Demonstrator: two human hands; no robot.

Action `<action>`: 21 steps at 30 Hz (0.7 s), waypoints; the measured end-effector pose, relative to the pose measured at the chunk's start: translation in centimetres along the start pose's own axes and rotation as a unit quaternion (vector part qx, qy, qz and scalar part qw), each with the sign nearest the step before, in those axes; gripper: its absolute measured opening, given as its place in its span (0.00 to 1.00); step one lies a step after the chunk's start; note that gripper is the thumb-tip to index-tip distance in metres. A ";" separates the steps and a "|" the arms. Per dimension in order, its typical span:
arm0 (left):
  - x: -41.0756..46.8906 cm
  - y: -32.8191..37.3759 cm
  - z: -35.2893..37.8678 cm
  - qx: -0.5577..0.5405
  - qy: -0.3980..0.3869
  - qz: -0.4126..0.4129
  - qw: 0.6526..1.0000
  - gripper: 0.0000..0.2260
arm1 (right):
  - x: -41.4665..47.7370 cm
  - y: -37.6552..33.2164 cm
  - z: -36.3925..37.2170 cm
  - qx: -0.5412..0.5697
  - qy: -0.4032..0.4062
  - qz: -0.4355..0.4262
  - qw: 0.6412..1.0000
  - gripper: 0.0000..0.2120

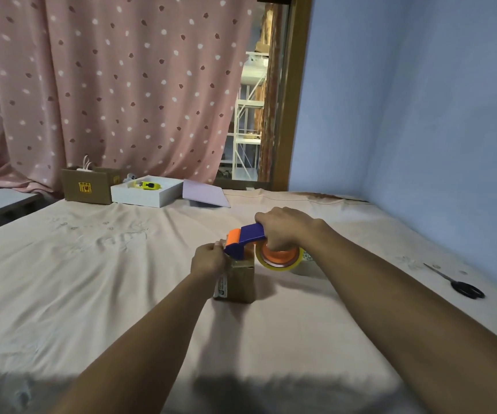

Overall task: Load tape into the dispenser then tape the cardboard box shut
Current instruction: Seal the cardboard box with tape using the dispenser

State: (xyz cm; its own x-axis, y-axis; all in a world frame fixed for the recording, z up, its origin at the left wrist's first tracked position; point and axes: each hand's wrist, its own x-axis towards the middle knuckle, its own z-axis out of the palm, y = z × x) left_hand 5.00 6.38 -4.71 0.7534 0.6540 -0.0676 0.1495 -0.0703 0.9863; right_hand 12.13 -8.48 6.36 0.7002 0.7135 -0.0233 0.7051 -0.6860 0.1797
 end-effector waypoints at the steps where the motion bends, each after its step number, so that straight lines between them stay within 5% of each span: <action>1: 0.0 0.1 0.0 0.007 0.001 0.001 1.000 0.20 | -0.1 0.1 0.1 0.004 0.001 0.001 1.000 0.34; 21: -0.5 -0.2 1.2 0.079 0.033 0.020 0.996 0.19 | -2.7 2.1 -0.5 0.004 -0.003 0.003 1.000 0.31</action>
State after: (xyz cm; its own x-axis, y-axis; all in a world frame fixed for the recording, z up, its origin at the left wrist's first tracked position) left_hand 5.36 5.12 -5.02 0.7174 0.6966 -0.0141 0.2230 -0.2104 0.9518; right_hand 11.64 -11.79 7.25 0.7051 0.7086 -0.0279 0.7017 -0.6915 0.1718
